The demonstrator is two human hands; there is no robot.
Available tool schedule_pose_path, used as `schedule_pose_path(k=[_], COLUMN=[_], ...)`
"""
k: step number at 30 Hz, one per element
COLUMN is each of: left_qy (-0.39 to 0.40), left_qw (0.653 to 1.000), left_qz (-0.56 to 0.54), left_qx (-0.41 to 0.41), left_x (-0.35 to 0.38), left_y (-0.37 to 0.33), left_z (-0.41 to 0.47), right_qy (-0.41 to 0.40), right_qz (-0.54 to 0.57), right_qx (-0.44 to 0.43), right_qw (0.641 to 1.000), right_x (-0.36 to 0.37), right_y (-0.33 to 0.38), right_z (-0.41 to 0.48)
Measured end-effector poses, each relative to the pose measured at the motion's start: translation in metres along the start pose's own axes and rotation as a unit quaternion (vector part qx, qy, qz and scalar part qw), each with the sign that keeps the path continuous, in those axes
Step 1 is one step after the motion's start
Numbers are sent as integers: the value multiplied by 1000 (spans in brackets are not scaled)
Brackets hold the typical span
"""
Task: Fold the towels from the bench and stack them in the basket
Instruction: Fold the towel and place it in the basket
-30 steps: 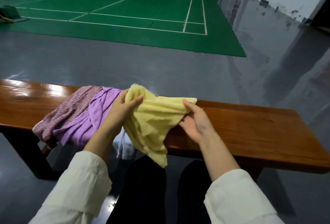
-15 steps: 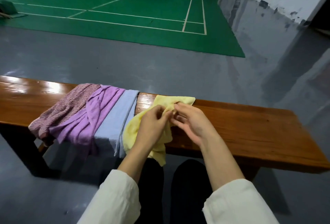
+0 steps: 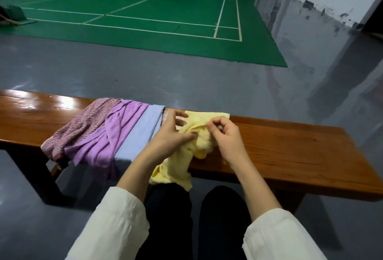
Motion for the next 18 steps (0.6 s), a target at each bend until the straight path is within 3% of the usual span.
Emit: schedule_pose_path(k=[4,8,13,18], left_qy=[-56,-62,10,-60], left_qw=[977,979,985,973], left_qz=[117,115,68,96], left_qx=[172,159,157,203], left_x=[-15,-22,1,-3], left_y=[-25,-25,-30,-40], left_z=[-1,-2,-11,-9], right_qy=[-4,78,54,41], right_qz=[25,-45,-22,39], right_qx=[4,24,10,41], right_qw=[1000,996,998,998], right_x=[-7,-1,-2,-4], right_y=[9,10,17,15], right_z=[1,0,0,0])
Point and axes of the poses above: each hand's wrist, its own z-axis towards the middle knuckle, its own x-axis out of the palm, y = z × x, the point moved 9 cm from there along z, towards the middle knuckle, and after that the axes turned 10 degrees about -y, right-handed, at the moved point
